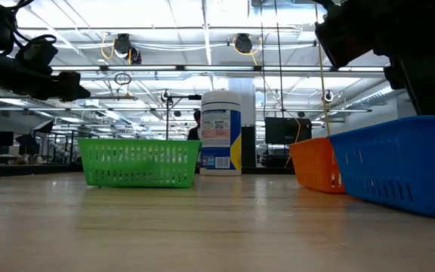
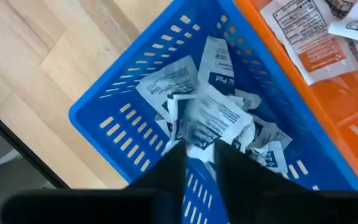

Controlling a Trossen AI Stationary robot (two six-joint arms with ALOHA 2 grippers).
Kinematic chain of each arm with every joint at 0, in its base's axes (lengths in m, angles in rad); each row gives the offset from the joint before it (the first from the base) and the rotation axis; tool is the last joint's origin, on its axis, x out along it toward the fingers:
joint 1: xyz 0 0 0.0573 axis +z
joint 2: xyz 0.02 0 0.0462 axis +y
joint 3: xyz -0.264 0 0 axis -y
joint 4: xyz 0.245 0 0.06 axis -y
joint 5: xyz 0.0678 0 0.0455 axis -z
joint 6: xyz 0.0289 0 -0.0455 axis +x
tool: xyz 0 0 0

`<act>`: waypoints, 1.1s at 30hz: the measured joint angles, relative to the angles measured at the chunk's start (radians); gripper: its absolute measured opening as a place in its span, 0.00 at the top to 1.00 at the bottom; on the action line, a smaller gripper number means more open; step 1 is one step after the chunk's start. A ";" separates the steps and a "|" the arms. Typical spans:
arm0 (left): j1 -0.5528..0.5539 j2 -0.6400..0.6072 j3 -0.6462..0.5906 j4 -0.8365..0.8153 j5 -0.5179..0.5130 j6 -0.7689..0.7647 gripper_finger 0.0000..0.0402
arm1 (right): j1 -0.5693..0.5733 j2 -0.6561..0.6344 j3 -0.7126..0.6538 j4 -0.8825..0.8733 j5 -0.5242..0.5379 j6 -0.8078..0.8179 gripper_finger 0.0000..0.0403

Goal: Pick & Place First Aid Supplies
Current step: Put the blue pad into the blue bin

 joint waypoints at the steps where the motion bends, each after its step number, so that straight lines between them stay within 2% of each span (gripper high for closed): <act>1: 0.000 0.000 0.000 0.000 0.000 0.000 0.20 | -0.002 0.000 0.000 0.000 0.000 -0.005 0.78; 9: 0.000 0.000 0.000 0.000 0.000 0.000 0.24 | -0.049 -0.047 0.000 -0.019 0.005 -0.156 0.44; 14: 0.000 0.000 0.000 0.000 0.000 0.000 0.22 | -0.137 -0.080 0.000 -0.035 -0.041 -0.368 0.32; 18: 0.000 0.000 0.000 0.000 0.000 0.000 0.20 | -0.236 -0.094 0.000 -0.068 -0.099 -0.571 0.28; 26: 0.000 0.000 0.000 0.000 0.000 0.000 0.19 | -0.471 -0.096 0.000 -0.133 -0.098 -0.902 0.30; 30: 0.000 0.000 0.000 0.000 0.000 0.000 0.21 | -0.597 -0.096 0.000 -0.139 -0.096 -0.936 0.31; 33: 0.000 0.000 0.000 0.000 0.000 0.000 0.23 | -0.694 -0.096 0.000 -0.139 -0.083 -0.884 0.31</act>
